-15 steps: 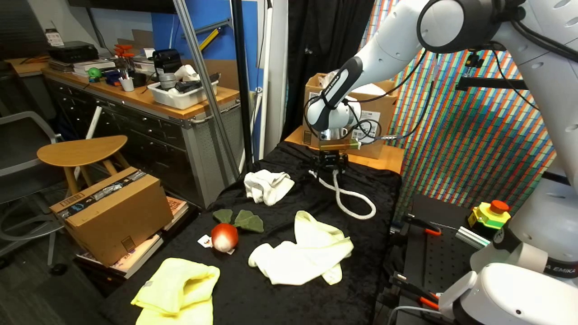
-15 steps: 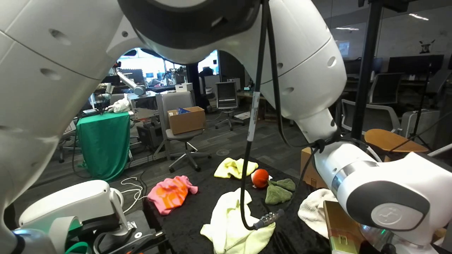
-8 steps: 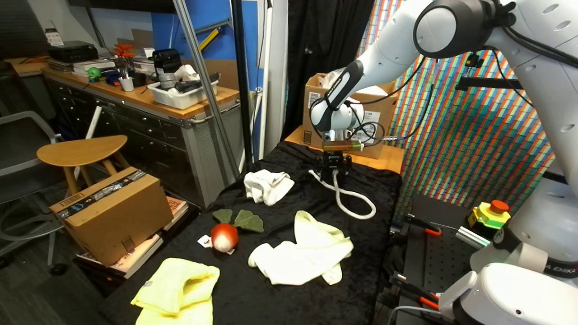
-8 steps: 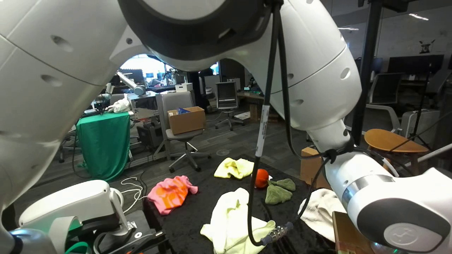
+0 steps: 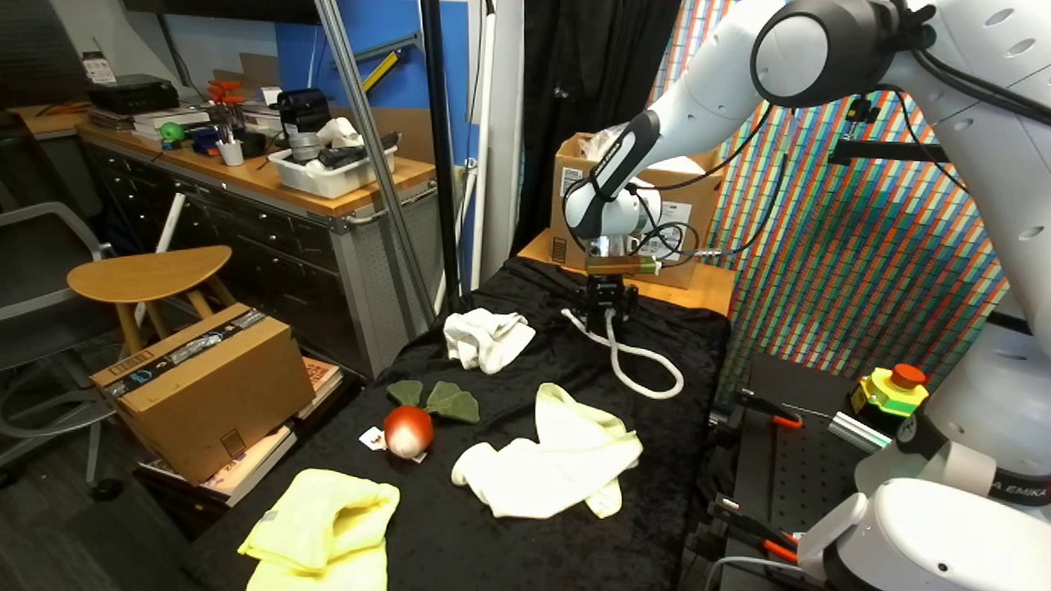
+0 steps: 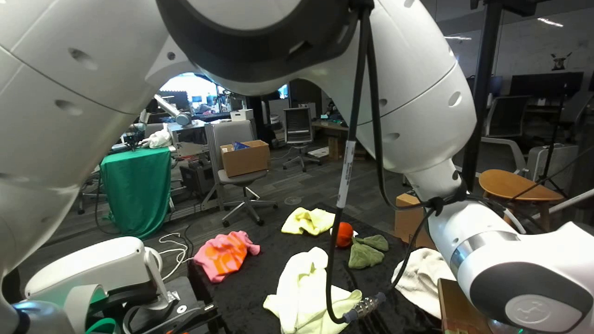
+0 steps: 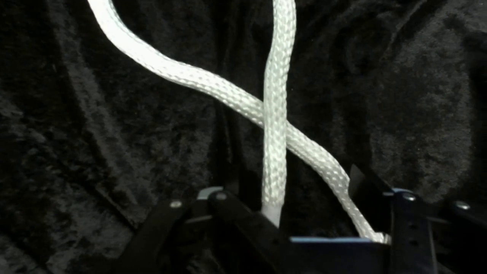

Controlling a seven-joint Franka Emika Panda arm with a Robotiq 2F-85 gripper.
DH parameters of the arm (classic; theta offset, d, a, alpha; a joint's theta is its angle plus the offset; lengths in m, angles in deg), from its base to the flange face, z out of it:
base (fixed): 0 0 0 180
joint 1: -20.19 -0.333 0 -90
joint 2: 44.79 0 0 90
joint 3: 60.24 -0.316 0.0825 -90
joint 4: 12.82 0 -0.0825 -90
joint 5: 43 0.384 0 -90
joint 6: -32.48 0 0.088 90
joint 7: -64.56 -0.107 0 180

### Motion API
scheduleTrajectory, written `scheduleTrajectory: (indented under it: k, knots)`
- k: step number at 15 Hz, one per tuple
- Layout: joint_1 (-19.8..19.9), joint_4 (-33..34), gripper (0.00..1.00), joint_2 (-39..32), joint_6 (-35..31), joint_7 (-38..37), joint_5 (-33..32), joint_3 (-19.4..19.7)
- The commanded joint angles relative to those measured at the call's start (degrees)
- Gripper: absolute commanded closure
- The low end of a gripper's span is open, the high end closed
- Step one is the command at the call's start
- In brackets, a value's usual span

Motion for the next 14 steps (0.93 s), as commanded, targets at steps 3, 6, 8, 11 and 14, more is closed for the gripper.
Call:
scheduleTrajectory:
  k: [3, 6, 8, 11, 14]
  knots:
    - [-0.1, 1.9, 0.69, -0.8, 1.0, -0.1, 1.5, 0.2]
    - [0.0, 2.6, 0.90, -1.7, 1.5, -0.1, 1.5, 0.1]
    - [0.0, 2.6, 0.90, -1.9, 1.5, -0.1, 1.5, 0.1]
    - [0.0, 1.9, 0.90, -1.3, 1.2, 0.2, 1.3, 0.2]
    - [-0.7, 1.0, 0.91, -0.4, 0.8, 0.0, 0.8, 0.5]
